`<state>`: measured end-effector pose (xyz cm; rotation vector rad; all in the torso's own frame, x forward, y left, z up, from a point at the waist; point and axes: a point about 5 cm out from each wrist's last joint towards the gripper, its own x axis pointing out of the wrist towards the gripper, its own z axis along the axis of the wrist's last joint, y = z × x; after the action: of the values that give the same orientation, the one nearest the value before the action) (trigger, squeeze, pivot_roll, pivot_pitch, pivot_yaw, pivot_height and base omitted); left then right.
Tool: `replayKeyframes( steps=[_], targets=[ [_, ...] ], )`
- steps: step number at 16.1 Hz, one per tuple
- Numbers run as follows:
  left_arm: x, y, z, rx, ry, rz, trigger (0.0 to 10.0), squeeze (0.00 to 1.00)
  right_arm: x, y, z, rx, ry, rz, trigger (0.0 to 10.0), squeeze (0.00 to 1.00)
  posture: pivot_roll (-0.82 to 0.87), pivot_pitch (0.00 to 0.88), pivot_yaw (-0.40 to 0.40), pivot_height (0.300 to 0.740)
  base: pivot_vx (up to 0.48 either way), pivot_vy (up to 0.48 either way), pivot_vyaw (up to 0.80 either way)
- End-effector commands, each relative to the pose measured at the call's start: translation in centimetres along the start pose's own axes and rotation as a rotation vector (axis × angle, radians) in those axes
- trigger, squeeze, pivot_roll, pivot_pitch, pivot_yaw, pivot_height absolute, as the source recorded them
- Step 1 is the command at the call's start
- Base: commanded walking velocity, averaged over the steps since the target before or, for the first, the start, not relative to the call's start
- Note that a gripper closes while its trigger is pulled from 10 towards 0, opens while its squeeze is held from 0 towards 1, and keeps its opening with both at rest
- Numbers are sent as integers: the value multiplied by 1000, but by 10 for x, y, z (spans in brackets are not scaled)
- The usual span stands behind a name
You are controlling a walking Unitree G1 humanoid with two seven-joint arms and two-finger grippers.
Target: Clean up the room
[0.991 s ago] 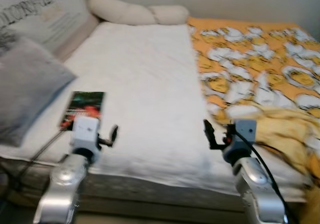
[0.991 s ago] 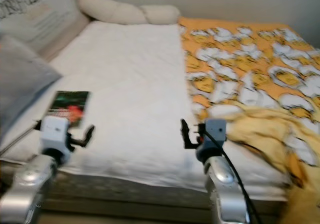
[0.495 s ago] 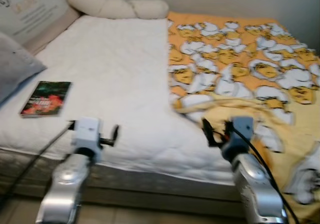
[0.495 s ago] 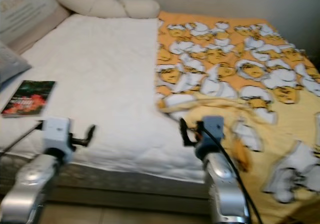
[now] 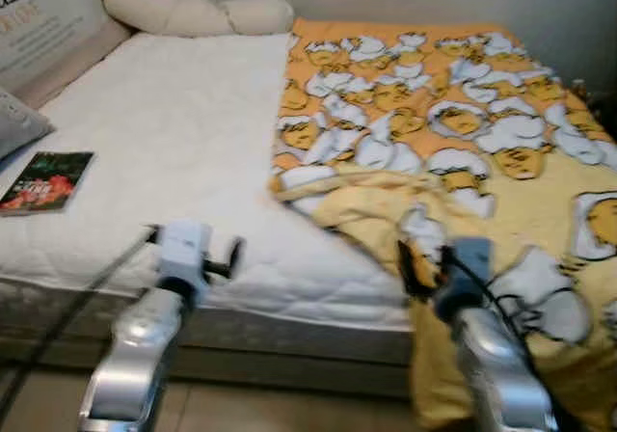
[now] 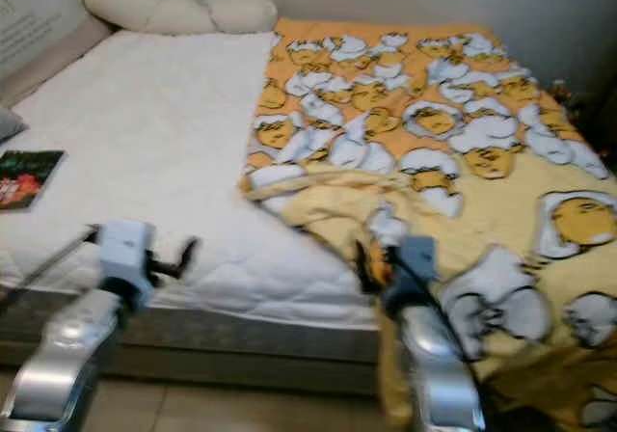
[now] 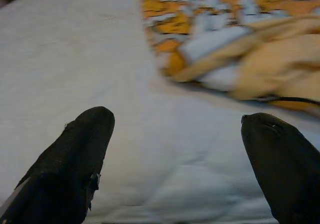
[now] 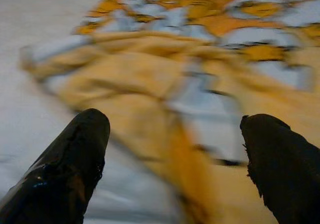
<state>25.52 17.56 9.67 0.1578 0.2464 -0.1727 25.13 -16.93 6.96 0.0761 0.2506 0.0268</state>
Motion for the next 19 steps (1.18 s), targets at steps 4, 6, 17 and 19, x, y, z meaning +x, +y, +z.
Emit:
replayKeyframes(
  steps=[4, 6, 17, 19],
  targets=[
    [1, 8, 3, -12, -11, 37, 10000, 0, 4, 7, 9, 7, -30, 22, 10000, 1000, 16, 0, 40, 740, 0, -288, 0],
    [0, 9, 1, -20, -11, 56, 10000, 0, 4, 9, 7, -2, -22, 34, 10000, 1000, 17, 0, 31, 740, 0, 0, 0],
    [0, 6, 6, -71, -62, 23, 10000, 0, 11, 24, 15, -63, -11, 155, 10000, 0, 13, 0, 21, 740, 158, 0, -145],
    [2, 6, 8, -71, -66, 22, 10000, 0, 15, 22, 17, -56, -10, 140, 10000, 0, 20, 0, 20, 740, 313, 0, 0]
  ],
)
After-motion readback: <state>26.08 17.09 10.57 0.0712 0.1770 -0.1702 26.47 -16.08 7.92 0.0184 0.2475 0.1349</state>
